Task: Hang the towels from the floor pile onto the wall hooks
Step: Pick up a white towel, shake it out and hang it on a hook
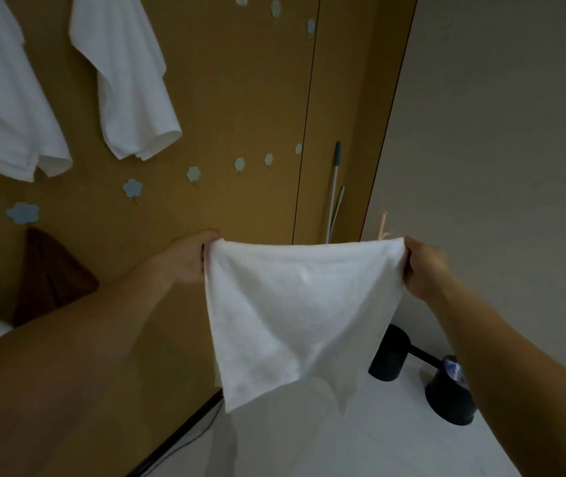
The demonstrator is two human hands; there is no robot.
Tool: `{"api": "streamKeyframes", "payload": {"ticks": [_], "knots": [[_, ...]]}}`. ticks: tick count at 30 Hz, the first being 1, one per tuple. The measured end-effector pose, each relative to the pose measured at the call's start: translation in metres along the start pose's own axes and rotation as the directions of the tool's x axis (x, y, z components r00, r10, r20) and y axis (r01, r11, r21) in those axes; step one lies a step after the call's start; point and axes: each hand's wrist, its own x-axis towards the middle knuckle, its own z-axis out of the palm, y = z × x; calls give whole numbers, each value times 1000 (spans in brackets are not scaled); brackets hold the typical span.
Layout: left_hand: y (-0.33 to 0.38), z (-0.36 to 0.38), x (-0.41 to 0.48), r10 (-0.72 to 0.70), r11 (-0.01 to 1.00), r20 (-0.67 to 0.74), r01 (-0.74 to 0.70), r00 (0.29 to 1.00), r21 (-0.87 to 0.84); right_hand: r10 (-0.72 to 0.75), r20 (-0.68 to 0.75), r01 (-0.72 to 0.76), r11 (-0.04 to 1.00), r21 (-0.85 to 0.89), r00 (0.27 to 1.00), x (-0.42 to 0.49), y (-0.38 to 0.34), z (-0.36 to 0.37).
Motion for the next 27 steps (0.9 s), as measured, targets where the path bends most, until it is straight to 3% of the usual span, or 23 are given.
{"api": "streamKeyframes", "payload": {"ticks": [3,8,13,18,21,27], "knots": [[4,0,3,49,999,2,-49,999,10,-61,-20,58,992,-113,998,12,-2,-3],[6,0,11,158,986,-271,-138,950,92,2,175,53,950,-309,985,25,8,-10],[4,-2,16,263,959,-458,-180,849,217,-21,184,80,943,-322,983,39,16,-11],[4,3,16,300,951,-522,-208,798,227,-47,183,100,951,-294,982,49,24,-4],[-1,9,12,265,964,-517,-218,814,150,-45,194,101,952,-288,980,59,28,-1],[2,15,2,268,963,-507,-239,819,123,-84,314,236,843,-484,946,79,35,1]]}}
